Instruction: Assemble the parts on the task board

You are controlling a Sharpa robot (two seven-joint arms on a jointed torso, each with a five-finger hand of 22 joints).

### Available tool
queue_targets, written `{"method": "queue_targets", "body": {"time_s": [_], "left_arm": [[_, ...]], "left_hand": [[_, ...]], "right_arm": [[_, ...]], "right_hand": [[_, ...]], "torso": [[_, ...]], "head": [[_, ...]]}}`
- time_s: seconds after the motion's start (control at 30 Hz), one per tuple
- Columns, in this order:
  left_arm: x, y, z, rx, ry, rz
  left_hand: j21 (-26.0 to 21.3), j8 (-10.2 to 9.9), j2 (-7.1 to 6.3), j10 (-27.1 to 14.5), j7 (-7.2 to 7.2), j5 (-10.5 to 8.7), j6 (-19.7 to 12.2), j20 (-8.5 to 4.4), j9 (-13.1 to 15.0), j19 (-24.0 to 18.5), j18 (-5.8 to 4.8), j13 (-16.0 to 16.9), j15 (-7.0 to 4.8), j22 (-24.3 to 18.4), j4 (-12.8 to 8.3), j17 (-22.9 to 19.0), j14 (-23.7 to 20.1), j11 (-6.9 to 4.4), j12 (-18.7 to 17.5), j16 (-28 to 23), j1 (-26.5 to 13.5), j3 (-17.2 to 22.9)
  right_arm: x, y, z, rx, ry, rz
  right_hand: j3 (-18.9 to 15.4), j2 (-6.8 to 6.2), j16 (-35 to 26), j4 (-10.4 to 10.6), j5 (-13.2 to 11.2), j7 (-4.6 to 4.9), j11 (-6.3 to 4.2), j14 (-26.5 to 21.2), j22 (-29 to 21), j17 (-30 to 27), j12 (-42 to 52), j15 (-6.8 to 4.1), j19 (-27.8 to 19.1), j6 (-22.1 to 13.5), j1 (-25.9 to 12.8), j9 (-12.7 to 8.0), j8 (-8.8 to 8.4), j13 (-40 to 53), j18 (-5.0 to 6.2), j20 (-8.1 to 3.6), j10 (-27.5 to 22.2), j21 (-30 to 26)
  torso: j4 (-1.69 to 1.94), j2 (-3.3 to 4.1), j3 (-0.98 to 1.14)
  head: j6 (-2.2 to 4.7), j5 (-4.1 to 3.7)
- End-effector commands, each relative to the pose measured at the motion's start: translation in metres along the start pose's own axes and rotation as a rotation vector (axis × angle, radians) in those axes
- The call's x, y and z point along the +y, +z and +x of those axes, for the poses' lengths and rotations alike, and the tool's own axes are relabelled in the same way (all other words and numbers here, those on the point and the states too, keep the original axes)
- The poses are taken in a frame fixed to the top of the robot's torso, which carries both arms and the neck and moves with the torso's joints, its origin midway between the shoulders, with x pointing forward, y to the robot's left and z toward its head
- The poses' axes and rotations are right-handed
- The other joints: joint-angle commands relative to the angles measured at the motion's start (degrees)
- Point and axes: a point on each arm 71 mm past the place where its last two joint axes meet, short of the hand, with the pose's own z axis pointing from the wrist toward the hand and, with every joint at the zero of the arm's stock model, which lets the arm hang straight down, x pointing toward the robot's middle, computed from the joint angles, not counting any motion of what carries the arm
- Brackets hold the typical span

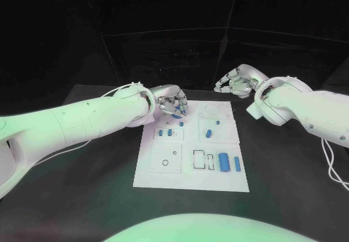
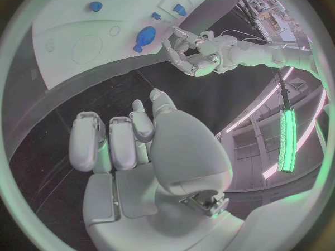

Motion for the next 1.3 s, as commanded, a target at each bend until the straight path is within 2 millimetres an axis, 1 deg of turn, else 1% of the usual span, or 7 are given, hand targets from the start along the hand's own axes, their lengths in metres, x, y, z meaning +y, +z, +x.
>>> {"method": "queue_targets", "body": {"time_s": [0.03, 0.13, 0.37, 0.57, 0.93, 1.1, 1.3], "left_arm": [[-0.001, 0.003, 0.006, 0.077, 0.129, 0.021], [-0.001, 0.007, 0.010, 0.126, 0.160, 0.004], [-0.002, 0.012, 0.018, 0.211, 0.190, -0.021], [0.000, 0.015, 0.019, 0.211, 0.201, -0.028], [0.001, 0.020, 0.021, 0.214, 0.207, -0.047], [0.002, 0.021, 0.023, 0.222, 0.205, -0.054], [0.003, 0.021, 0.028, 0.245, 0.199, -0.058]], "left_hand": [[4.08, -1.02, -0.50, 1.09, -0.05, -0.32, 1.23, -0.11, -0.40, 1.64, -1.44, -0.92, -0.10, 4.43, -0.30, 2.75, 1.25, -0.04, -1.26, 2.00, -0.13, 0.64], [7.82, -3.68, -0.88, 3.00, -0.10, 0.01, 2.94, -0.26, -0.91, 3.22, -2.06, -2.94, -0.27, 8.30, -1.13, 1.87, 1.88, -0.06, -4.55, 2.04, -0.64, 1.65], [9.23, -6.30, -2.02, 3.90, 0.09, -0.21, 3.91, -0.34, -0.89, 3.56, -2.24, -3.58, -0.18, 9.87, -2.36, -0.94, 1.69, 0.09, -7.71, 0.86, -1.24, 2.02], [9.73, -7.36, -2.05, 4.63, 0.07, -0.19, 4.62, -0.32, -0.82, 3.63, -2.29, -3.52, -0.19, 10.47, -2.87, -1.34, 1.77, 0.08, -8.91, 0.89, -1.57, 2.29], [9.14, -8.52, -1.89, 5.03, 0.07, -0.19, 5.58, -0.30, -0.76, 3.24, -2.14, -3.54, -0.16, 9.89, -3.52, -2.25, 1.77, 0.13, -10.50, 0.78, -1.90, 2.72], [9.33, -9.05, -1.14, 5.43, -0.02, -0.18, 6.29, -0.29, -0.73, 3.19, -2.17, -3.55, -0.18, 10.21, -4.09, -2.19, 1.86, 0.10, -11.35, 1.05, -1.43, 3.79], [9.50, -9.49, -1.08, 6.04, -0.18, -0.21, 7.05, -0.32, -0.69, 3.20, -2.19, -3.53, -0.24, 10.47, -4.40, -2.67, 1.84, 0.01, -12.09, 1.05, -1.75, 4.33]], "right_arm": [[0.003, 0.001, 0.000, -0.003, -0.002, -0.014], [0.004, 0.001, 0.000, -0.001, -0.002, -0.015], [0.006, 0.003, 0.002, -0.001, 0.000, -0.020], [0.007, 0.003, 0.003, -0.002, -0.001, -0.022], [0.008, 0.004, 0.004, -0.001, 0.000, -0.025], [0.009, 0.004, 0.004, 0.000, 0.000, -0.026], [0.009, 0.004, 0.005, 0.002, 0.000, -0.029]], "right_hand": [[0.30, 0.34, -0.26, -0.02, 0.27, -0.05, -0.05, 2.14, -0.05, -0.07, -0.15, -0.38, -0.29, -0.47, 0.30, -0.05, 0.33, -0.05, 0.50, 0.07, -0.55, -0.41], [0.35, 0.35, -0.27, -0.04, 0.36, -0.05, -0.05, 2.14, -0.03, -0.07, -0.18, -0.38, -0.28, -0.48, 0.37, -0.05, 0.33, -0.08, 0.50, 0.07, -0.58, -0.40], [0.49, 0.35, -0.29, -0.09, 0.67, -0.04, -0.05, 2.14, -0.08, -0.08, -0.19, -0.38, -0.31, -0.49, 0.56, -0.06, 0.34, -0.09, 0.51, 0.06, -0.60, -0.44], [0.49, 0.35, -0.29, -0.09, 0.67, -0.04, -0.05, 2.14, -0.08, -0.08, -0.19, -0.38, -0.31, -0.49, 0.56, -0.06, 0.34, -0.09, 0.51, 0.06, -0.60, -0.44], [0.54, 0.34, -0.31, -0.11, 0.79, -0.03, -0.05, 2.14, -0.12, -0.11, -0.18, -0.38, -0.33, -0.50, 0.62, -0.06, 0.34, -0.08, 0.52, 0.06, -0.61, -0.46], [0.54, 0.34, -0.31, -0.11, 0.79, -0.03, -0.05, 2.14, -0.12, -0.11, -0.18, -0.38, -0.33, -0.50, 0.62, -0.06, 0.34, -0.08, 0.52, 0.06, -0.61, -0.46], [0.54, 0.34, -0.31, -0.11, 0.79, -0.03, -0.05, 2.14, -0.12, -0.11, -0.18, -0.38, -0.33, -0.50, 0.62, -0.06, 0.34, -0.08, 0.52, 0.06, -0.61, -0.46]], "torso": [[-0.16, 0.03, -0.01], [-0.14, 0.01, 0.03], [0.02, -0.04, 0.00], [0.17, -0.07, 0.02], [0.10, -0.05, 0.01], [0.12, -0.09, -0.02], [0.10, -0.06, 0.05]], "head": [[0.04, -0.02], [-0.01, -0.15], [-0.06, -0.52], [-0.14, -0.74], [0.26, -1.23], [-0.04, -1.25], [-0.58, -1.07]]}}
